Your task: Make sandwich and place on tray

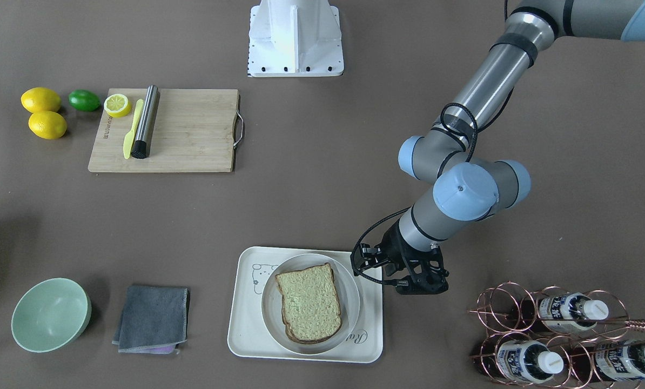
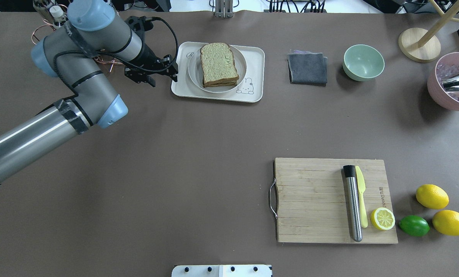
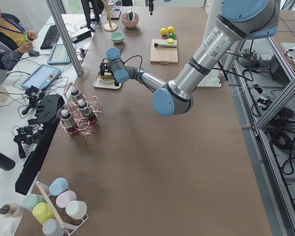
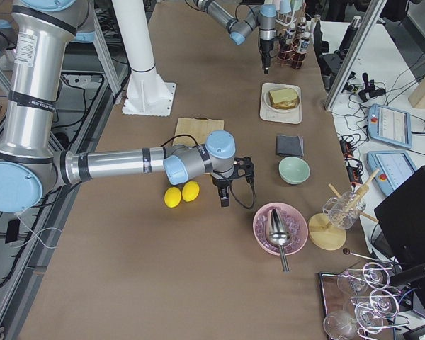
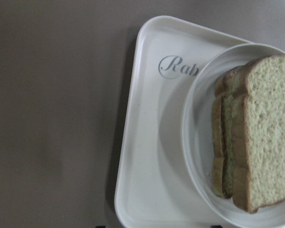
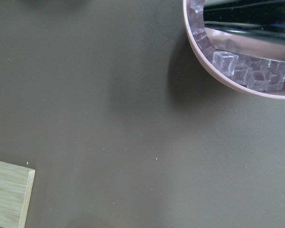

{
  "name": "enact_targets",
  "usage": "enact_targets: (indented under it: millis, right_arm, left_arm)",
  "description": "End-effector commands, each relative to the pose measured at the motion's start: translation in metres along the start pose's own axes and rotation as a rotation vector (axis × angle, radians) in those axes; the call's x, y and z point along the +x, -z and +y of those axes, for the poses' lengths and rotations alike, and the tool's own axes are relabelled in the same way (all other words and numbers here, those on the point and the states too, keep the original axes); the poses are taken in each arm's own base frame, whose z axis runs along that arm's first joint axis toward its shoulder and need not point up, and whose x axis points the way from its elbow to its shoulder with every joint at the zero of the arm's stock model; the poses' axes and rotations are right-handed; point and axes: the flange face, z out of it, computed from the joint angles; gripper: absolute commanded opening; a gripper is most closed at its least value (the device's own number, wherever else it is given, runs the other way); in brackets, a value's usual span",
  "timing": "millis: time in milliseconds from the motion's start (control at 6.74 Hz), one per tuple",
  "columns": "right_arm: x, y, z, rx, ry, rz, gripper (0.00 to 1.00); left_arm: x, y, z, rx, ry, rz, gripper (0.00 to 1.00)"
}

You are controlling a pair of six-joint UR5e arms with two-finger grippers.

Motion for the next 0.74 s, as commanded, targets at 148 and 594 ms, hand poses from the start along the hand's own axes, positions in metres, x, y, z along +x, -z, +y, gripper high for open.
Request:
enact_targets:
  millis: [148,594]
  right_arm:
    - [0.021,0.007,0.0,0.01,-0.034,0.056,1.0]
    - [0.053,0.04,-0.016,-0.041,0.037,0.092,1.0]
  left_arm:
    - [-0.086,0.121,0.029,-0.058,-0.261,-0.191,0.94]
    - [-0.25,0.232,0.054,-0.055,-0.412,-0.302,0.96]
